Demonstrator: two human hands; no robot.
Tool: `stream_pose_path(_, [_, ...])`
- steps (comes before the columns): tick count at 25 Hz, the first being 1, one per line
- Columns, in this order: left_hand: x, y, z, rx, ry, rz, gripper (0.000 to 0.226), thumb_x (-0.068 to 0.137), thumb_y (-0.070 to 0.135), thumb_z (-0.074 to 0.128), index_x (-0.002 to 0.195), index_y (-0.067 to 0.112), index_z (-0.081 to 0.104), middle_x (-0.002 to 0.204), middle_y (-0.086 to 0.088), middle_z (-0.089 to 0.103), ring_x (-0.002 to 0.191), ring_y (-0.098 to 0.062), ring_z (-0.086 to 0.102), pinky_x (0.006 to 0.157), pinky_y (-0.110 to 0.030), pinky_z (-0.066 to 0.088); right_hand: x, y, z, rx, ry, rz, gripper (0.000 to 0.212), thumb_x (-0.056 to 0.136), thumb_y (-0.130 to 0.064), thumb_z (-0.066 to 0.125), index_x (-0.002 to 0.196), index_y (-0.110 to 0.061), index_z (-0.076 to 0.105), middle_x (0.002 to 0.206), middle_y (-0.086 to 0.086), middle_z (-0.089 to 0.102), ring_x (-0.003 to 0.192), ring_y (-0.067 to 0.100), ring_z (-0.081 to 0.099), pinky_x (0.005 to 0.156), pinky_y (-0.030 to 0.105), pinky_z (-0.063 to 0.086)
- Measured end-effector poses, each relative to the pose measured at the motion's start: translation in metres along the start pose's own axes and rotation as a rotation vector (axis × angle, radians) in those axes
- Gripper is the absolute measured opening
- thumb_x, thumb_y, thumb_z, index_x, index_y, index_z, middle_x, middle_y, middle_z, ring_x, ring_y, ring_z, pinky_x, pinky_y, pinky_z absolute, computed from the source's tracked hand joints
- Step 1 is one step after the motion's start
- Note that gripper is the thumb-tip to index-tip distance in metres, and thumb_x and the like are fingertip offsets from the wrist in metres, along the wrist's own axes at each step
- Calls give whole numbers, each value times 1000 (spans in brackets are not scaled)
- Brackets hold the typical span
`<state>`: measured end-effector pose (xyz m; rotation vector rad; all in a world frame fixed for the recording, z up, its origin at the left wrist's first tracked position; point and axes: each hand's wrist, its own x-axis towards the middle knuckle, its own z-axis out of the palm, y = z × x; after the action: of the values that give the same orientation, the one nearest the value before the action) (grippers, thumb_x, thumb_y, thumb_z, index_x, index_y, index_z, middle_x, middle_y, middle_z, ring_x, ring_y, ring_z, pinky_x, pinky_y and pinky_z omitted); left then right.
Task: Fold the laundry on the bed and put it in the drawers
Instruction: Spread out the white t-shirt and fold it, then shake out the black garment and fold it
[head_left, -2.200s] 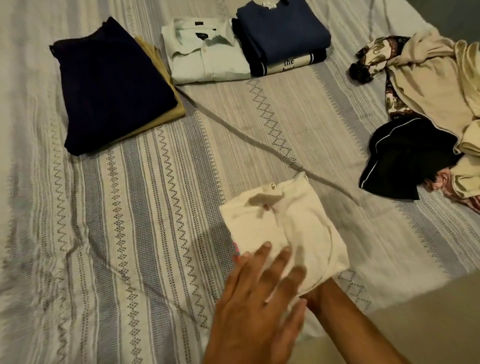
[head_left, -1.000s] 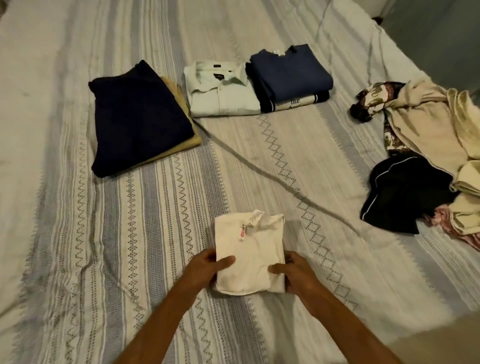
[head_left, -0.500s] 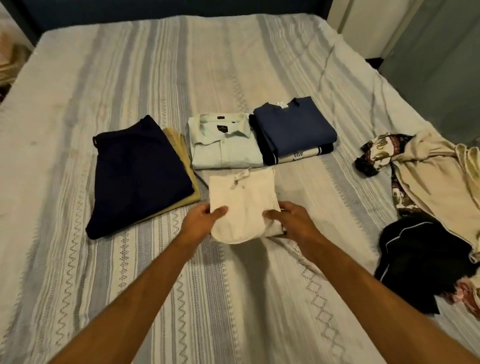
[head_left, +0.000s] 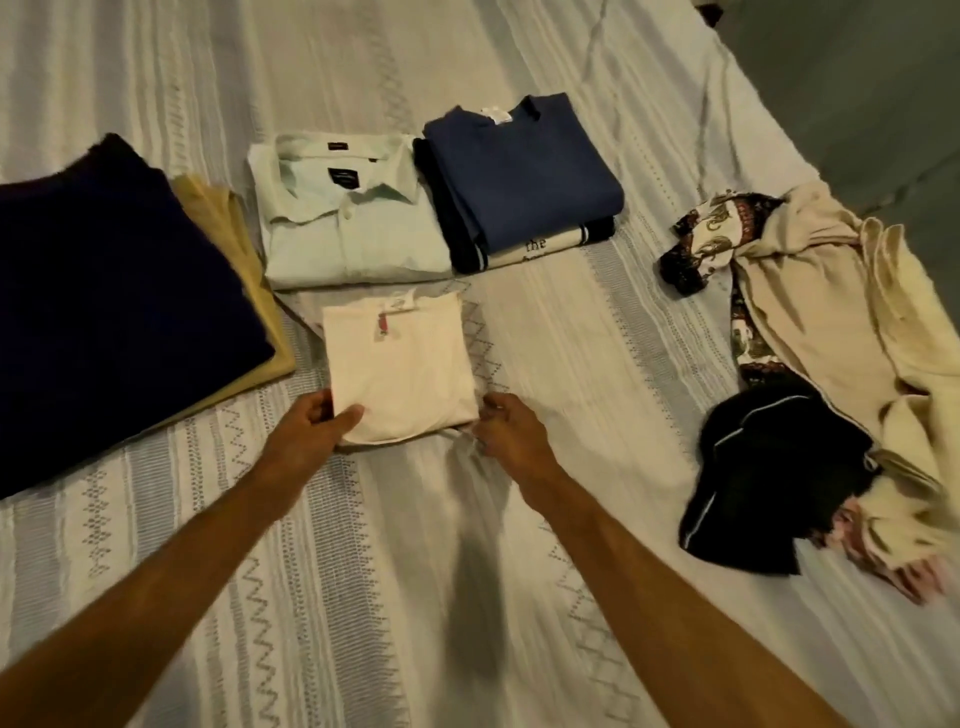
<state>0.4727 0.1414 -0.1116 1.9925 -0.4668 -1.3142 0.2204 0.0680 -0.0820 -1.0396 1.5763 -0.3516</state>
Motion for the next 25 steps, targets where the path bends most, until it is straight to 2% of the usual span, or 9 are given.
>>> stream_pose_path(3, [-41,6,38,89,228,-35,68,85,36,84,137,4,53,134,-13,63,120,-35,62,103,-39,47,-23,16,-13,-193,-25,-114,40,92,-7,61,131,-13,63,124,6,69,115,25,63,101,32,48])
stream_pose_path(6, [-93,5,99,128,428,-120,64,85,32,82,130,2,48,134,-24,57,123,-45,56,106,-47,45,-37,37,-41,-444,-109,-335,45,93,-18,61,138,-11,59,133,10,65,122,28,59,101,33,46])
stream_pose_path(10, [-148,17,199,130,99,-9,20,96,30,71,107,17,60,102,-8,70,97,-29,65,83,-37,49,-41,53,-151,-840,22,-604,45,92,-23,56,136,-16,59,128,8,63,115,30,57,89,43,49])
stream_pose_path(13, [-168,45,286,185,-160,26,23,94,36,74,106,19,65,100,-7,74,84,-19,68,69,-26,53,-28,56,-272,-1045,236,-630,43,92,-26,59,134,-17,58,124,7,61,115,30,55,91,46,47])
stream_pose_path(15, [-164,50,340,305,-318,-1,37,90,46,76,116,23,64,115,-2,74,96,-17,69,83,-28,54,-17,68,-340,-1207,229,-496,51,92,-39,61,139,-21,51,132,7,55,122,31,51,96,48,45])
stream_pose_path(17, [-163,47,395,462,-442,-31,62,86,50,79,134,20,54,135,-2,62,120,-25,63,98,-32,48,-8,91,-397,-1311,88,-283,68,90,-49,64,149,-26,40,143,9,46,132,34,45,102,50,43])
stream_pose_path(19, [-167,36,437,547,-419,12,70,86,43,82,137,13,45,134,-10,58,123,-32,60,100,-36,49,-3,121,-428,-1303,-42,-133,76,89,-51,69,152,-26,33,147,8,40,135,33,44,103,49,46])
stream_pose_path(21, [-176,27,458,643,-349,141,53,94,36,74,134,12,50,127,-12,64,118,-33,63,99,-38,52,-5,144,-438,-1175,-15,-161,67,91,-52,68,146,-24,40,143,5,43,130,29,47,97,45,52])
stream_pose_path(25, [-196,28,467,613,-545,312,46,105,37,58,146,18,55,129,-5,70,123,-21,63,102,-31,52,-6,137,-443,-670,431,-396,61,92,-41,70,142,-21,43,142,5,40,113,23,58,85,42,56])
